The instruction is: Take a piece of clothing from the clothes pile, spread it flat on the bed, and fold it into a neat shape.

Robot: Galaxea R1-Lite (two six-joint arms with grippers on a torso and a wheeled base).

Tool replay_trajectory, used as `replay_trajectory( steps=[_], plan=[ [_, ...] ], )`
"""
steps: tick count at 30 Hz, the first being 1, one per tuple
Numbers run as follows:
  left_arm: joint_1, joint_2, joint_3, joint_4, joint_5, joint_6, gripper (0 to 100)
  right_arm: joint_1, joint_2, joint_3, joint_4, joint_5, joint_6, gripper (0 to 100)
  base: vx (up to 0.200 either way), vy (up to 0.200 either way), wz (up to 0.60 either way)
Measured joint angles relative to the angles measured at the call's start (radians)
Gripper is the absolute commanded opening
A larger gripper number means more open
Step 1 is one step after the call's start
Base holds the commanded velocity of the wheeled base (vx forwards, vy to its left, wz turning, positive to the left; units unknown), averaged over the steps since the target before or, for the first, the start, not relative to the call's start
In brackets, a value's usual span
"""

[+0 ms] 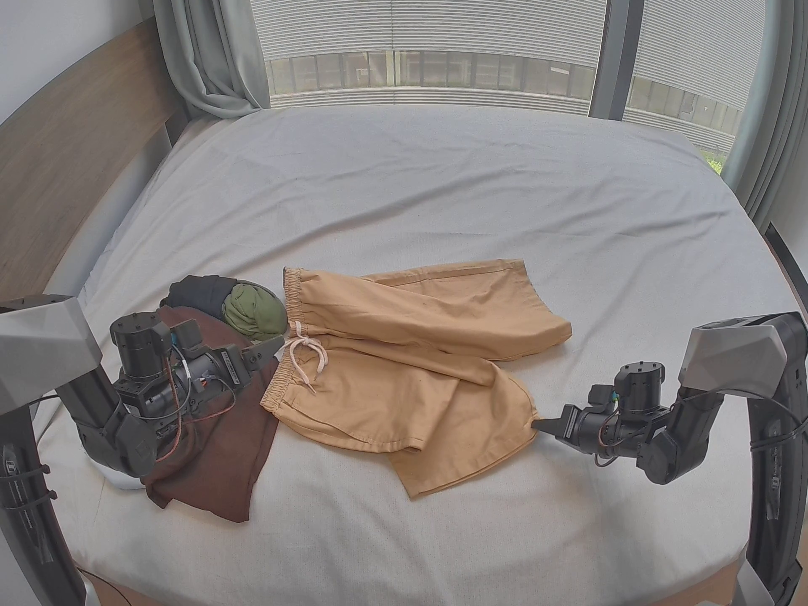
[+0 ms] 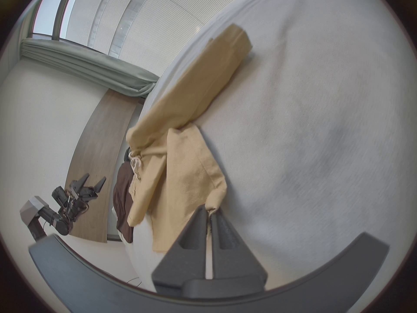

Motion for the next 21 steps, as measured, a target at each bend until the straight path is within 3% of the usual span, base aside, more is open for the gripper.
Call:
replay_trajectory(
  steps=[9,17,21],
  plan=[
    [-0.004,0.007,0.001,0.000,0.001,0.000,100,-0.091,-0.041,-0.059,0.008,-0.001,-0.005,0,0.000,0.000,0.00],
    [-0.005,0.009,0.002,-0.001,0.001,0.000,100,-0.122,-0.042,-0.118,0.026,-0.016,-0.006,0,0.000,0.000,0.00],
    [-0.006,0.015,0.002,-0.002,0.001,0.000,100,-0.127,-0.033,-0.159,0.041,-0.067,-0.007,0,0.000,0.000,0.00]
  ],
)
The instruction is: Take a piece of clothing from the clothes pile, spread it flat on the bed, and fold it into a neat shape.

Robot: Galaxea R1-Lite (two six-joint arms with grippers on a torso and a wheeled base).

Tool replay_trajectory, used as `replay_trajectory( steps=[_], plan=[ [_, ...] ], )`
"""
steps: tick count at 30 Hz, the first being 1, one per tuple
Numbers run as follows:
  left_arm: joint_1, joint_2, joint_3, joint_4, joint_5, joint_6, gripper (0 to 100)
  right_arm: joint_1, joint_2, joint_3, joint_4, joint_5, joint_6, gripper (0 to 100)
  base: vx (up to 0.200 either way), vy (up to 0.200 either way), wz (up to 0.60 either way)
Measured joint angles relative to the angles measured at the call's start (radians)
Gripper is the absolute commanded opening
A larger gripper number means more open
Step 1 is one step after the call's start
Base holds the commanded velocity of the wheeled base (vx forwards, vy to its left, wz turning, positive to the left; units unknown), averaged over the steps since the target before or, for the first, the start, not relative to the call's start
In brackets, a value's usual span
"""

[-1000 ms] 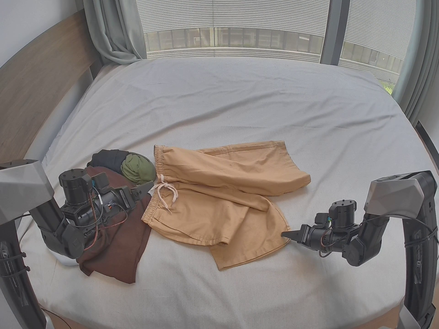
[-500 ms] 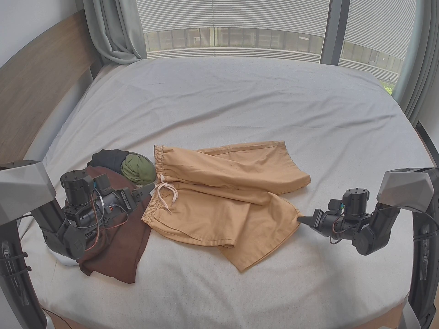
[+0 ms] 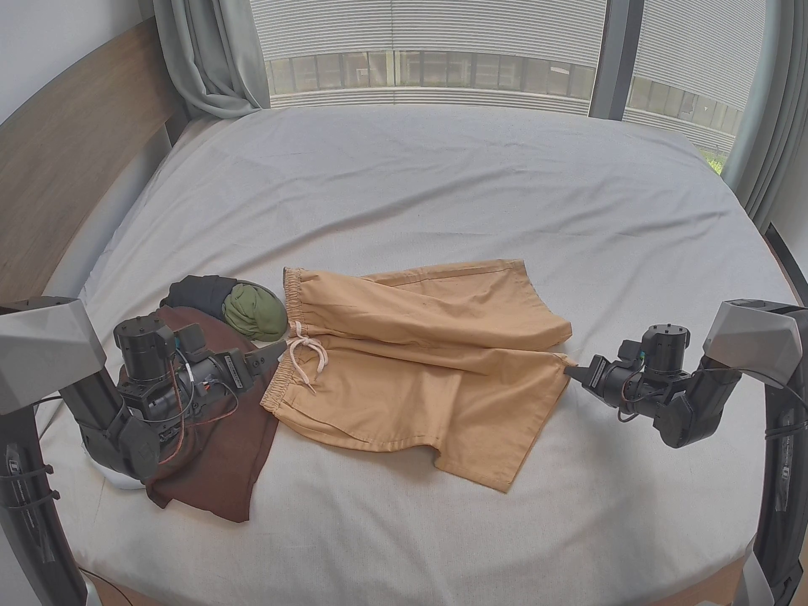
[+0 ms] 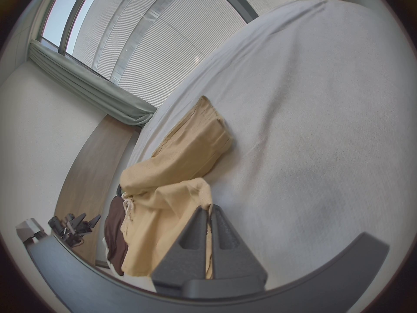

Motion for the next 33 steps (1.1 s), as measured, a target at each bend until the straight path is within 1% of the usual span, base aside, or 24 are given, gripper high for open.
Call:
replay_trajectory(
  steps=[4,13,18,25,30,33],
  plan=[
    [0.000,0.004,-0.001,-0.001,0.000,0.001,100,0.000,0.023,-0.039,-0.003,-0.043,-0.003,0,0.000,0.000,0.00],
    [0.000,0.008,-0.001,-0.001,0.000,0.001,100,0.006,0.046,-0.071,-0.029,-0.055,-0.002,0,0.000,0.000,0.00],
    [0.000,0.010,-0.001,-0.001,0.001,0.001,100,0.009,0.057,-0.094,-0.031,-0.099,-0.003,0,0.000,0.000,0.00],
    [-0.004,0.013,-0.001,-0.001,0.001,0.001,100,0.009,0.073,-0.126,-0.043,-0.121,-0.003,0,0.000,0.000,0.00],
    [-0.005,0.014,-0.001,-0.001,0.002,0.001,100,0.010,0.089,-0.155,-0.047,-0.161,-0.003,0,0.000,0.000,0.00],
    [-0.005,0.016,-0.001,-0.001,0.003,0.001,100,0.011,0.098,-0.166,-0.057,-0.165,-0.003,0,0.000,0.000,0.00]
  ],
)
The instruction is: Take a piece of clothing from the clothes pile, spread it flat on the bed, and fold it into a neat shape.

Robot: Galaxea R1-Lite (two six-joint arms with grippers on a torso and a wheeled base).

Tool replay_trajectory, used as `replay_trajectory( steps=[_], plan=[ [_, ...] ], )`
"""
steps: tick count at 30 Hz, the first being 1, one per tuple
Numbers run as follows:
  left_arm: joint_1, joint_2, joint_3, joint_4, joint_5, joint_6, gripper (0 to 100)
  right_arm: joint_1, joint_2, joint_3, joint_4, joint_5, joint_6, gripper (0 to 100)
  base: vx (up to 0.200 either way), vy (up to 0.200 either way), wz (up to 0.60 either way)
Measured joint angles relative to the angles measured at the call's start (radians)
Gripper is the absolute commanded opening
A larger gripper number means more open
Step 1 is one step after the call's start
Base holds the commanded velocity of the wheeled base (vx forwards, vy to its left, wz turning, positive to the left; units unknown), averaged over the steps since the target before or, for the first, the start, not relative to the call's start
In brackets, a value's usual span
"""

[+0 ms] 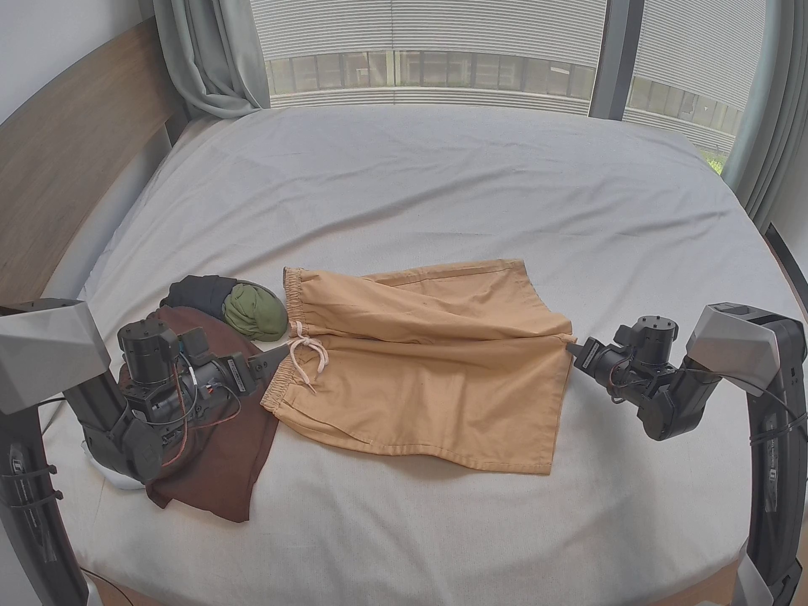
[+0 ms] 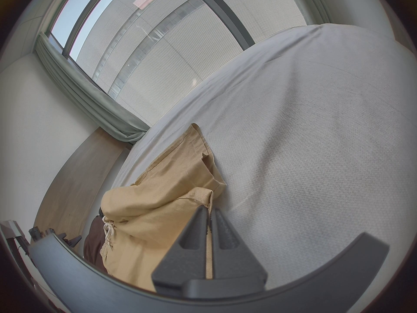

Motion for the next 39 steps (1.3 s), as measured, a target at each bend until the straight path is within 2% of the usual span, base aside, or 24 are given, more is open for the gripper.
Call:
replay_trajectory(
  steps=[7,8,17,27,39],
  plan=[
    [0.000,0.007,0.000,-0.004,0.002,0.000,100,0.003,0.007,-0.004,-0.009,0.000,0.001,0,0.000,0.000,0.00],
    [0.000,0.008,0.000,-0.004,0.002,0.000,100,0.003,0.007,-0.002,-0.010,0.000,0.001,100,0.000,0.000,0.00],
    [0.000,0.011,0.007,0.006,0.000,0.000,100,0.002,-0.029,0.021,0.006,-0.001,0.000,100,0.000,0.000,0.00],
    [0.003,0.061,0.006,0.024,0.004,-0.003,100,-0.006,-0.249,0.135,0.159,0.002,-0.028,100,0.000,0.000,0.00],
    [0.004,0.162,-0.029,0.026,0.015,-0.007,100,0.018,-0.312,0.160,0.153,0.002,-0.031,100,0.000,0.000,0.00]
  ],
)
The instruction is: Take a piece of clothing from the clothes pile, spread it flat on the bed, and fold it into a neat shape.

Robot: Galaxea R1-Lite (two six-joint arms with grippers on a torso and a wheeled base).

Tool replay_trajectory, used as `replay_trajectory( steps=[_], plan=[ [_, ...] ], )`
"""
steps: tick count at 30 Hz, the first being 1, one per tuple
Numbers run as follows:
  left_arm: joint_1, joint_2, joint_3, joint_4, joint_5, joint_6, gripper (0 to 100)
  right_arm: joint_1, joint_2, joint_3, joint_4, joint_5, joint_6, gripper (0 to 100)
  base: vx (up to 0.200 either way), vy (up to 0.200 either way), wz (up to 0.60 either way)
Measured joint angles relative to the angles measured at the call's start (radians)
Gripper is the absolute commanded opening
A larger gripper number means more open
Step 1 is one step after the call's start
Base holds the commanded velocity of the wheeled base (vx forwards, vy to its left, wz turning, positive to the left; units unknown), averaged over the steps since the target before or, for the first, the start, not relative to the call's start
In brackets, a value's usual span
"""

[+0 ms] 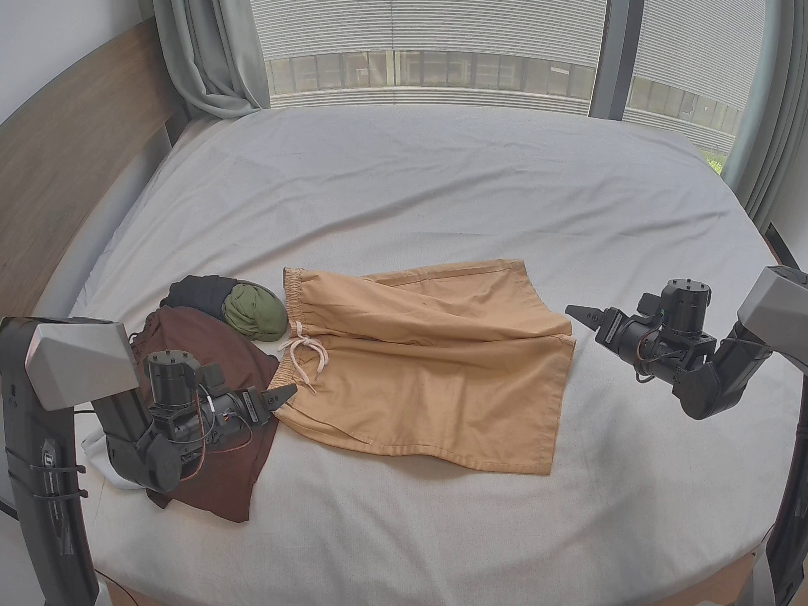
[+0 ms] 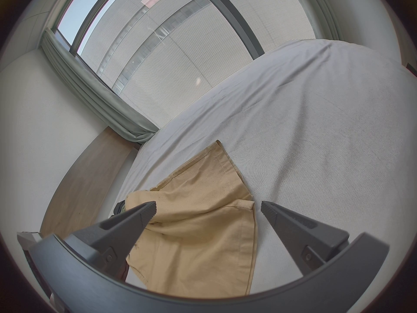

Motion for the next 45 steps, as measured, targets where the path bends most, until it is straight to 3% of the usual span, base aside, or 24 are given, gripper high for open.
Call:
replay_trajectory(
  steps=[29,30,38,45],
  plan=[
    [-0.017,0.108,-0.081,-0.030,0.006,-0.055,100,0.010,-0.003,-0.001,-0.048,-0.001,0.000,100,0.000,0.000,0.00],
    [-0.017,0.109,-0.082,-0.033,0.007,-0.056,0,0.010,-0.003,-0.001,-0.051,-0.001,0.000,100,0.000,0.000,0.00],
    [-0.015,0.122,-0.096,-0.040,0.020,-0.057,0,0.011,0.008,0.007,-0.051,0.000,-0.007,100,0.000,0.000,0.00],
    [-0.014,0.129,-0.098,-0.048,0.029,-0.057,0,0.024,0.013,0.074,0.010,0.020,-0.098,100,0.000,0.000,0.00]
  ],
)
